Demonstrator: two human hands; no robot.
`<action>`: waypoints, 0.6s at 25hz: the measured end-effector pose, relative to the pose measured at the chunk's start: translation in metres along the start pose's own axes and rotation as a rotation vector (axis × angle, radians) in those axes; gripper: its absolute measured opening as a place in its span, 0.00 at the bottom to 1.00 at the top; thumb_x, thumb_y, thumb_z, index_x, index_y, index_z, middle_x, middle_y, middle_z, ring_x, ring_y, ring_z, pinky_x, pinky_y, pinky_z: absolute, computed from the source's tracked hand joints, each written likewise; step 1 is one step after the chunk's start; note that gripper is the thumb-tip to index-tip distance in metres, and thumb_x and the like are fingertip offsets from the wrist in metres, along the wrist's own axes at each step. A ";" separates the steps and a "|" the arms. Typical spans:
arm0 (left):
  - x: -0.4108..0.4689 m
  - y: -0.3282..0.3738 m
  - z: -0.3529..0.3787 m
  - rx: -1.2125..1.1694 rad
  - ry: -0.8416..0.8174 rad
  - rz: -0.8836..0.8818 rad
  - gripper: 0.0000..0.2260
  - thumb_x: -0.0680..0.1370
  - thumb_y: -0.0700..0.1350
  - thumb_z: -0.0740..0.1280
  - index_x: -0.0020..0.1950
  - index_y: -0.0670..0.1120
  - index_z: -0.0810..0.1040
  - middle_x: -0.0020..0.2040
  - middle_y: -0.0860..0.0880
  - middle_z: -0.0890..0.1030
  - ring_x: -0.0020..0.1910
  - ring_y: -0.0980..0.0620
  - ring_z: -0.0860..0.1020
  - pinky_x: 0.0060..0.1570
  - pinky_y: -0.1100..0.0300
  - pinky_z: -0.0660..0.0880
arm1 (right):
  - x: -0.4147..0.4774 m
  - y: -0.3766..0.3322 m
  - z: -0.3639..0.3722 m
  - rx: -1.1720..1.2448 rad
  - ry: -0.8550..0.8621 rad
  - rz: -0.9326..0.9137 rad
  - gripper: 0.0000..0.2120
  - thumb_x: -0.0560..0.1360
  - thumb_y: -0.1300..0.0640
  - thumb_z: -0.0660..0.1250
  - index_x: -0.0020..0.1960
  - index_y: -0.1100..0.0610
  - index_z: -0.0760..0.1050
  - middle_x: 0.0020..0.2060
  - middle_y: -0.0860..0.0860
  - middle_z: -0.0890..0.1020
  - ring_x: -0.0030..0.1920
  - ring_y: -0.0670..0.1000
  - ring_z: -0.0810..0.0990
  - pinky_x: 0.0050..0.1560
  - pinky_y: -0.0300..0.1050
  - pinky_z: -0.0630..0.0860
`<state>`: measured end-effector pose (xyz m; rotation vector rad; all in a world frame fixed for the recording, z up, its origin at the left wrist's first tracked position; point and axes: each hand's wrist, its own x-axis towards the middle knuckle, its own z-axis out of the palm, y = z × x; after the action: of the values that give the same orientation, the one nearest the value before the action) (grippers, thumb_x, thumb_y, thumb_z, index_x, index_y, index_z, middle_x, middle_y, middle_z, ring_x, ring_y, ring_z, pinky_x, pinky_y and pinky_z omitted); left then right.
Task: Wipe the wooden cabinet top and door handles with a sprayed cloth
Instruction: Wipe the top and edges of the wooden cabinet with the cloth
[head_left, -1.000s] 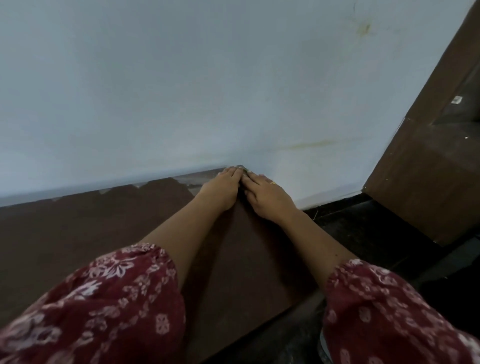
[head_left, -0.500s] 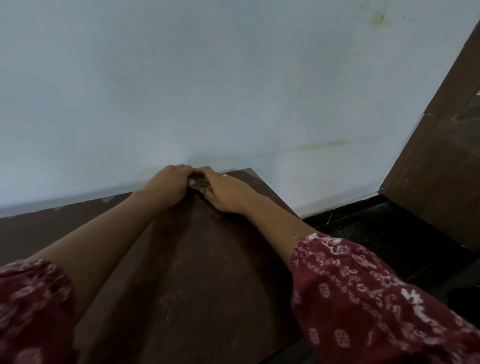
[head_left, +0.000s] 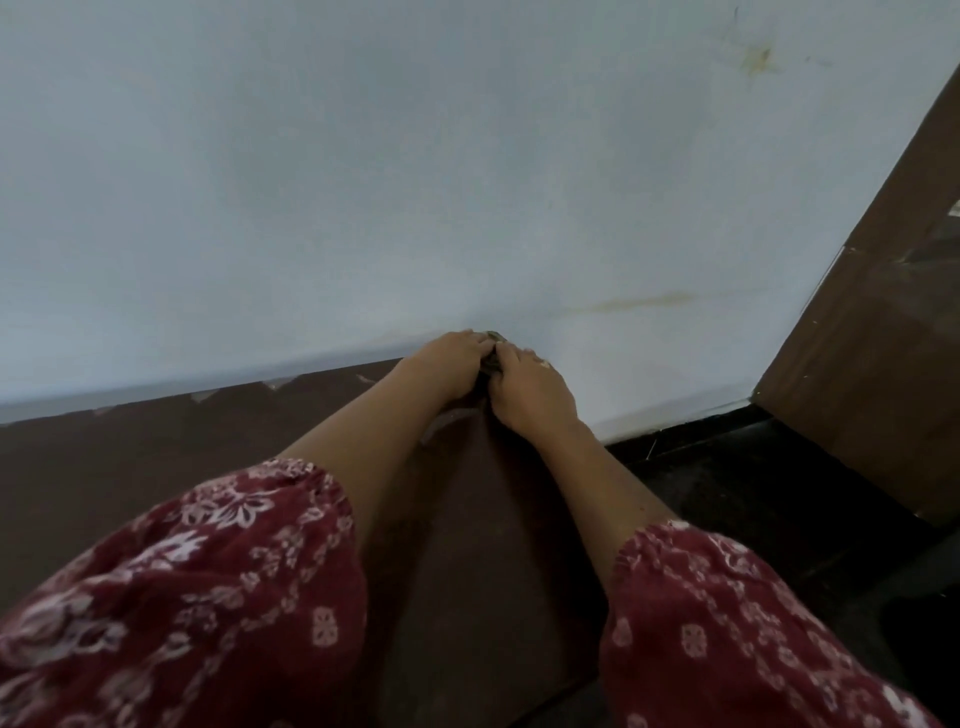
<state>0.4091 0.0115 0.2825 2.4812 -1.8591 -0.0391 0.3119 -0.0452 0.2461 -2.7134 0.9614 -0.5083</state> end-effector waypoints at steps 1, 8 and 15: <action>-0.006 0.004 0.000 -0.021 -0.002 0.025 0.23 0.80 0.38 0.55 0.76 0.41 0.56 0.77 0.44 0.59 0.74 0.47 0.60 0.72 0.60 0.55 | -0.009 -0.002 0.000 -0.008 0.014 0.024 0.19 0.78 0.60 0.53 0.69 0.61 0.63 0.69 0.57 0.70 0.68 0.58 0.66 0.68 0.50 0.61; -0.053 -0.014 0.010 -0.068 0.040 -0.108 0.25 0.80 0.39 0.56 0.76 0.45 0.54 0.78 0.48 0.54 0.77 0.48 0.53 0.76 0.51 0.54 | -0.032 -0.045 0.002 0.054 -0.083 -0.016 0.23 0.80 0.57 0.53 0.74 0.59 0.56 0.75 0.56 0.61 0.76 0.56 0.56 0.74 0.49 0.53; -0.122 -0.072 0.005 -0.069 0.006 -0.287 0.24 0.80 0.37 0.54 0.76 0.43 0.54 0.78 0.45 0.55 0.77 0.48 0.56 0.76 0.53 0.54 | -0.042 -0.116 0.023 0.058 -0.095 -0.278 0.23 0.79 0.57 0.54 0.72 0.62 0.59 0.73 0.58 0.65 0.74 0.58 0.60 0.71 0.49 0.57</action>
<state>0.4440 0.1488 0.2735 2.6726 -1.4575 -0.1028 0.3558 0.0726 0.2509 -2.8037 0.5394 -0.4419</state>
